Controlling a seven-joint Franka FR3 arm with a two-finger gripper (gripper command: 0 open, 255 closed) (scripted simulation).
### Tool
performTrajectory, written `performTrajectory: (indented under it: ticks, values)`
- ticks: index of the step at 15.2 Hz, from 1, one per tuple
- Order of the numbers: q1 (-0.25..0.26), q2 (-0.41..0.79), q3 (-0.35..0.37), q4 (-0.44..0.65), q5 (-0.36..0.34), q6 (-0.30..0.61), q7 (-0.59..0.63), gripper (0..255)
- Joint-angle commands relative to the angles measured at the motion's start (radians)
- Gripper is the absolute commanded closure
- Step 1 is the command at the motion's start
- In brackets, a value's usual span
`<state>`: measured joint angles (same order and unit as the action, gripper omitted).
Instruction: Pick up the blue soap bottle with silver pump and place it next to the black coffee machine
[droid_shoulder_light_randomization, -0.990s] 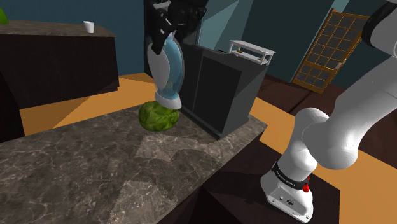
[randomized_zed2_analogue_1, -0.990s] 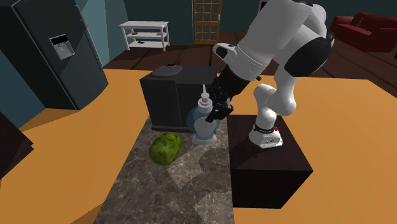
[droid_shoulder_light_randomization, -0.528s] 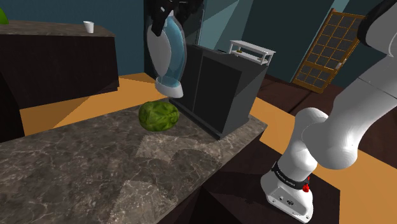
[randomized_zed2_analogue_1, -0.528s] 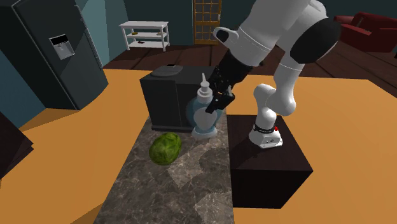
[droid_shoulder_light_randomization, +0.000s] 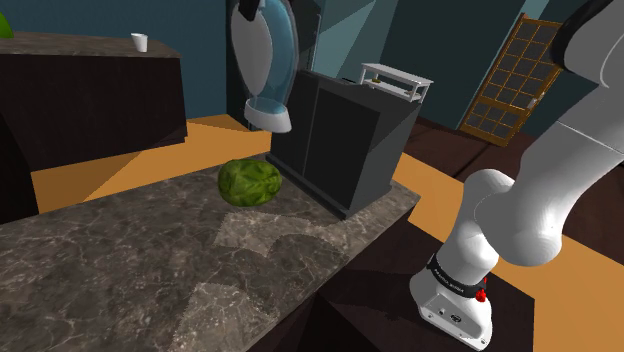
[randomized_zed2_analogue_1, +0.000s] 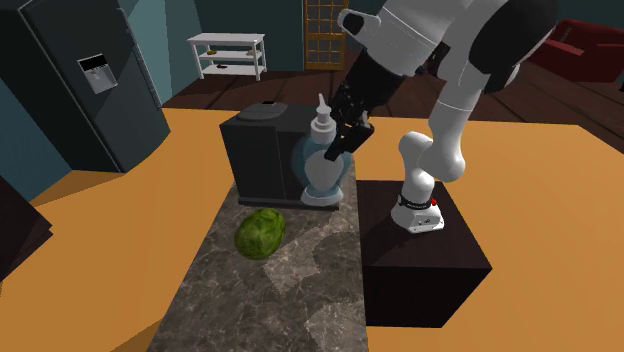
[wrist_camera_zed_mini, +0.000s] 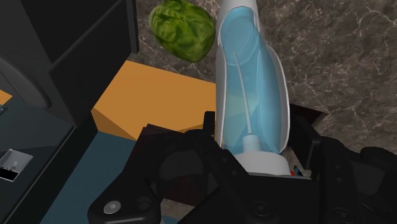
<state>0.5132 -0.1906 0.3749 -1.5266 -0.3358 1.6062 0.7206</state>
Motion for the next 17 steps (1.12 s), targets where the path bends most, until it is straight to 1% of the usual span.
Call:
performTrajectory:
  ticks: [1,8,13,14,17]
  values:
    - [0.0,0.015,0.005,0.048,-0.006,-0.034,-0.006,255]
    - [0.005,0.092,0.031,0.234,-0.042,-0.151,-0.024,255]
    - [0.02,0.169,0.058,0.401,-0.089,-0.25,-0.036,255]
    - [0.022,0.175,0.06,0.412,-0.093,-0.257,-0.037,255]
    - [-0.024,0.034,-0.007,0.252,-0.01,-0.197,-0.102,255]
